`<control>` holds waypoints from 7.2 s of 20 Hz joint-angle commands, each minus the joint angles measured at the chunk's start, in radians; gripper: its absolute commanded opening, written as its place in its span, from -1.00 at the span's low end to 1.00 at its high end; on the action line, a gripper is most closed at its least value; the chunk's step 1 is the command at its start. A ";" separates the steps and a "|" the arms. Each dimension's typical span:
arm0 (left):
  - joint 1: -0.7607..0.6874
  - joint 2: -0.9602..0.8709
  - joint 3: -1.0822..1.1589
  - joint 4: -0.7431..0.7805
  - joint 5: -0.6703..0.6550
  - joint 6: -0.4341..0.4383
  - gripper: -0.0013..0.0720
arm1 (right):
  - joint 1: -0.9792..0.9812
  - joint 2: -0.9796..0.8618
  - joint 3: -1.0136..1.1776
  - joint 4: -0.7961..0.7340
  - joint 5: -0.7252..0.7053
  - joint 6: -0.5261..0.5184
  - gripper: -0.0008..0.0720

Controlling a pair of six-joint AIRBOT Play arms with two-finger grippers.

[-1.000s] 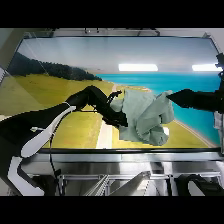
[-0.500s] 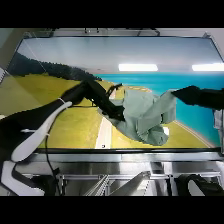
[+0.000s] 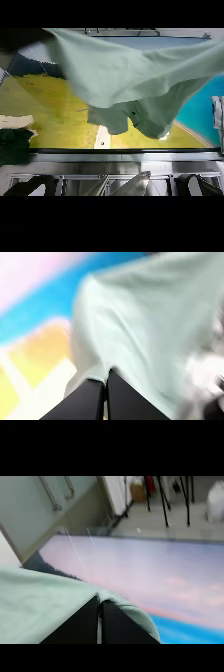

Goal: Fold the shirts.

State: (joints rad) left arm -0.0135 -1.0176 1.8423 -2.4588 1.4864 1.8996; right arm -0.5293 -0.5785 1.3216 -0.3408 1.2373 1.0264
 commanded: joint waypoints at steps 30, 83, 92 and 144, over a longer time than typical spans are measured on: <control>0.297 -0.658 -0.309 -0.019 0.213 -0.020 0.78 | 0.239 -1.135 0.149 -0.527 -0.005 0.179 0.24; 0.348 -0.547 -1.227 -0.055 -0.237 0.187 -0.19 | 0.315 -1.368 0.333 -0.305 -0.127 0.311 0.22; 0.326 -0.547 -1.122 0.057 -0.166 0.206 -0.92 | 0.355 -1.429 0.335 -0.309 -0.063 0.387 0.22; 0.260 -0.637 -0.495 0.288 -0.157 -0.013 -0.92 | 0.340 -1.068 -0.138 -0.886 0.097 0.624 -0.93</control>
State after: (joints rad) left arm 0.2821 -1.6020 1.1213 -2.2944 1.3396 1.9663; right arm -0.1360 -1.7721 1.3251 -1.0763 1.2839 1.6108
